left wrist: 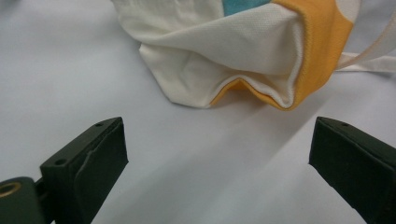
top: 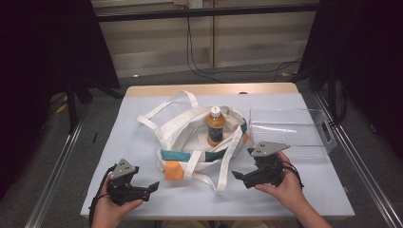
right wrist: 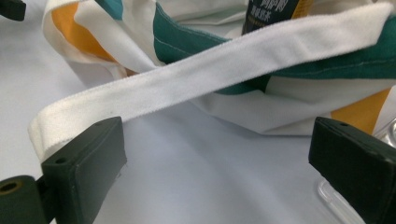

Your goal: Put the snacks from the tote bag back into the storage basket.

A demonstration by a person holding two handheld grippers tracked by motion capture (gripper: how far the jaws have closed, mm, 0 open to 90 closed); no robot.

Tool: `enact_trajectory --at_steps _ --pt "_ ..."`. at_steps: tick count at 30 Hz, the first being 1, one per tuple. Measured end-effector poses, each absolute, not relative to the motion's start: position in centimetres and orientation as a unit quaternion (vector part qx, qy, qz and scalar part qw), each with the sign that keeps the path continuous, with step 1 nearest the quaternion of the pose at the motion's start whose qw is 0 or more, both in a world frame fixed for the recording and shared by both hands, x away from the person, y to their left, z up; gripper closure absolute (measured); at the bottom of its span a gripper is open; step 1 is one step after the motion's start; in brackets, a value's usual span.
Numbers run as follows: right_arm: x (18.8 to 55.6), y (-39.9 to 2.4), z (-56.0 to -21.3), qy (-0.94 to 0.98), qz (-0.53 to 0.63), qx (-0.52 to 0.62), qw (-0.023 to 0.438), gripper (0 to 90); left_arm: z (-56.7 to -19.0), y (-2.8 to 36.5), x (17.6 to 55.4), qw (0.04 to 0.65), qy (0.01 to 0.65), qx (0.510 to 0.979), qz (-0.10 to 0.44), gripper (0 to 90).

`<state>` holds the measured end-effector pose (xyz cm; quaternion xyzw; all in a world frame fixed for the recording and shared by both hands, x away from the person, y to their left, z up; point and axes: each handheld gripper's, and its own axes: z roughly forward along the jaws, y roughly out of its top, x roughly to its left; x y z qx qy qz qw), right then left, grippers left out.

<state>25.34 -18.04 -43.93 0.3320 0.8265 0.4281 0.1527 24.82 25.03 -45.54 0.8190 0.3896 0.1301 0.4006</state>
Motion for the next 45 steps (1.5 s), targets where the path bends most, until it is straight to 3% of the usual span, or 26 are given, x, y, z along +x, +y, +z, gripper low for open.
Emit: enact_trajectory --at_steps 21,31,45 --pt "26.8 -16.5 -41.3 0.817 0.423 0.353 0.167 7.5 -45.9 25.1 24.3 0.383 0.384 0.831 0.127 4.2" --pt "29.2 -14.4 -39.3 0.814 0.415 0.381 0.142 9.1 -45.8 25.1 24.6 0.38 0.383 0.832 0.127 4.4" --pt "32.4 -13.5 -38.7 0.806 0.408 0.397 0.163 10.1 -45.8 25.2 24.9 0.378 0.384 0.833 0.127 4.8"
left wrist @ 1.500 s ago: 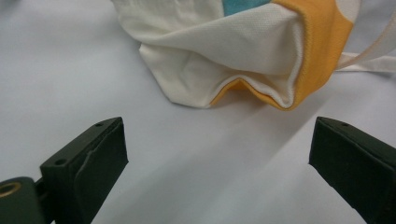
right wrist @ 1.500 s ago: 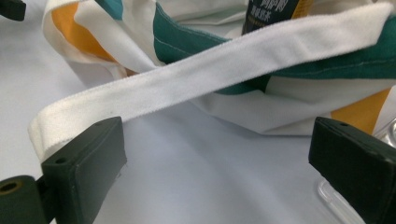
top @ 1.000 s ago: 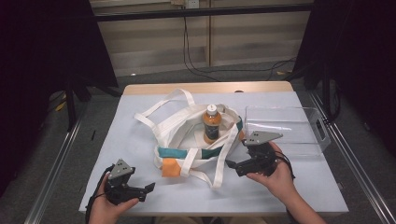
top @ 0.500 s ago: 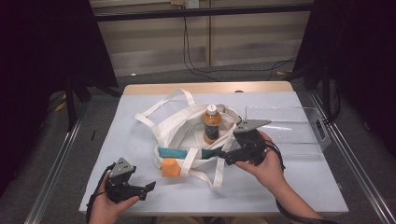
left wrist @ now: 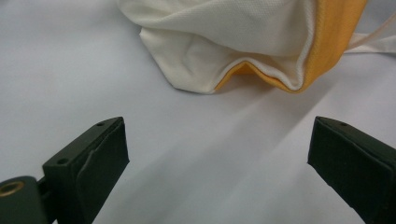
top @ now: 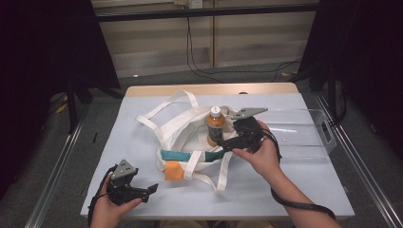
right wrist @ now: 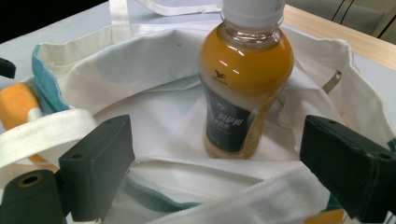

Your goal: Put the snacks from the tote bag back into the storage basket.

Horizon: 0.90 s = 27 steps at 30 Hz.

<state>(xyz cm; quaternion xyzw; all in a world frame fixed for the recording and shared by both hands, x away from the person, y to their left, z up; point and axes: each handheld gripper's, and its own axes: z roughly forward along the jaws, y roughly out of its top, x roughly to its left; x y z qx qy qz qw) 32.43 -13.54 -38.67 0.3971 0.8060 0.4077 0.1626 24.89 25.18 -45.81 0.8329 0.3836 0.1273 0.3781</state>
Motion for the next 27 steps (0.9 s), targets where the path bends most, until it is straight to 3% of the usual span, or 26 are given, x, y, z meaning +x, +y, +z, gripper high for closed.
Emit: enact_trajectory --at_steps 27 --pt "36.5 -11.2 -39.1 0.816 0.352 0.439 0.135 12.4 -45.8 25.6 25.0 0.374 0.386 0.833 0.13 4.8"
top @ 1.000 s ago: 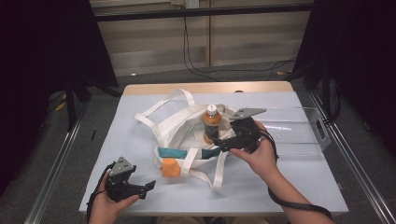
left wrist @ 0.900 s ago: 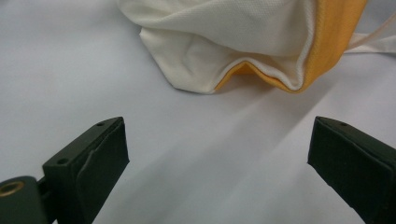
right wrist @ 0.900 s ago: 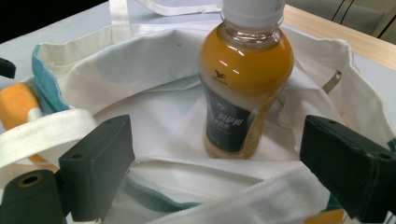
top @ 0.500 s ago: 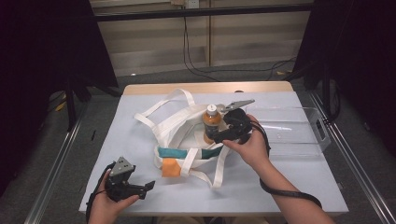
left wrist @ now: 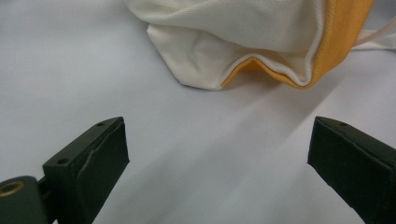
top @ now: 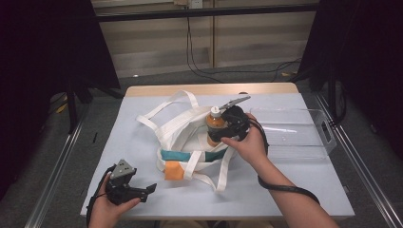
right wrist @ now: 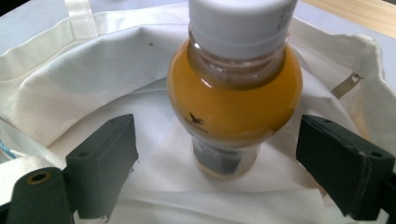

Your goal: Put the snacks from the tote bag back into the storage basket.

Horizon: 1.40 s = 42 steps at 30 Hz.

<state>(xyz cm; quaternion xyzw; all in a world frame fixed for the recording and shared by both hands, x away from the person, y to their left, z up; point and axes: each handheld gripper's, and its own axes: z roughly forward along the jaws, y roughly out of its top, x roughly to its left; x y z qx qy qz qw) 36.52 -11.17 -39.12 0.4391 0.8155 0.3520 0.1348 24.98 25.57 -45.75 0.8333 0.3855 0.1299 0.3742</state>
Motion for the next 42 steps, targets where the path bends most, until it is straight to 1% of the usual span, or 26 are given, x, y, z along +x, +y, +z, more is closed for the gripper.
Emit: enact_trajectory --at_steps 7,18,33,37,42 --pt "37.3 -10.6 -39.0 0.816 0.337 0.449 0.136 13.3 -45.8 25.5 25.0 0.37 0.383 0.836 0.128 4.9" --pt "38.6 -9.8 -39.5 0.809 0.325 0.473 0.123 16.3 -45.9 25.6 25.0 0.366 0.386 0.838 0.124 4.9" --pt "39.2 -9.4 -39.7 0.804 0.314 0.49 0.123 19.8 -46.1 25.8 25.2 0.362 0.387 0.839 0.123 5.1" --pt "39.3 -9.3 -39.9 0.803 0.309 0.493 0.126 24.0 -46.1 26.0 25.2 0.36 0.391 0.838 0.124 5.3" --pt "39.3 -9.1 -39.9 0.801 0.31 0.496 0.127 25.6 -46.2 26.1 25.2 0.358 0.39 0.839 0.123 5.4"
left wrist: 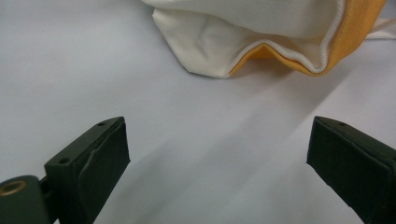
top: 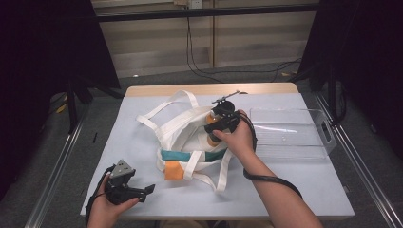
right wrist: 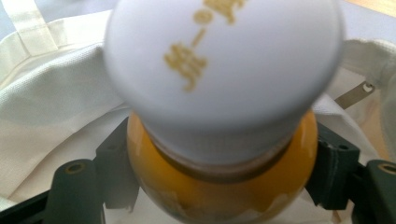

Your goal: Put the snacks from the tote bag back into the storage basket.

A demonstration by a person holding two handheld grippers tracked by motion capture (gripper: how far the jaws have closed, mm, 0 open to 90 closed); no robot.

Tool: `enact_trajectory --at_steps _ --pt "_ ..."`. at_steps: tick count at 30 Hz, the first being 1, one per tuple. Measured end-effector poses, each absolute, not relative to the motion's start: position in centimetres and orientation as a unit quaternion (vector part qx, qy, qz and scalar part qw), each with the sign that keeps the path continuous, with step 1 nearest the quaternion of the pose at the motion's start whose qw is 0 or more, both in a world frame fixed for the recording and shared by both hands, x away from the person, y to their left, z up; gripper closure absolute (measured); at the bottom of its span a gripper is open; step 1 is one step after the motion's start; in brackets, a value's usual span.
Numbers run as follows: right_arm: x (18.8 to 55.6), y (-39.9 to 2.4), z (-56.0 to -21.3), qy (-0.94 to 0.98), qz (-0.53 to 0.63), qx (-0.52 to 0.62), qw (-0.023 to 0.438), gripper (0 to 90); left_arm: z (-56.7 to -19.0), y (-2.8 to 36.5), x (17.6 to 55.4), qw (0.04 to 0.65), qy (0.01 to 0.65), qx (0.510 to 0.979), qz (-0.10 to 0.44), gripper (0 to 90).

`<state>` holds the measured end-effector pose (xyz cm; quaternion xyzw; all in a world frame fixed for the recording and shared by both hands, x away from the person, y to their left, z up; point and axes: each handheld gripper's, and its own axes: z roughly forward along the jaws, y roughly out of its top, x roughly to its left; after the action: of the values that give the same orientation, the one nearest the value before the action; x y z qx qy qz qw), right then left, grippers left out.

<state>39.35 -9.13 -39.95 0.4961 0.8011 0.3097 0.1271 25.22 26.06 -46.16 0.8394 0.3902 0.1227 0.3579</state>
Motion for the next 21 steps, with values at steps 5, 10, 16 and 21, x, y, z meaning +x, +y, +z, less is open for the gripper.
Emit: enact_trajectory --at_steps 5,10,16,21 --pt "39.45 -8.9 -40.02 0.8 0.306 0.5 0.131 26.3 -46.25 25.96 25.2 0.358 0.392 0.839 0.12 5.5" --pt "39.53 -8.62 -40.01 0.8 0.303 0.5 0.137 27.6 -46.29 26.07 25.23 0.357 0.394 0.838 0.119 5.6" --pt "39.56 -8.35 -40.13 0.798 0.299 0.503 0.145 29.8 -46.26 26.14 25.26 0.356 0.391 0.839 0.124 5.8" --pt "39.68 -8.35 -39.87 0.805 0.287 0.502 0.137 30.1 -46.24 26.11 25.25 0.357 0.39 0.84 0.123 5.9"
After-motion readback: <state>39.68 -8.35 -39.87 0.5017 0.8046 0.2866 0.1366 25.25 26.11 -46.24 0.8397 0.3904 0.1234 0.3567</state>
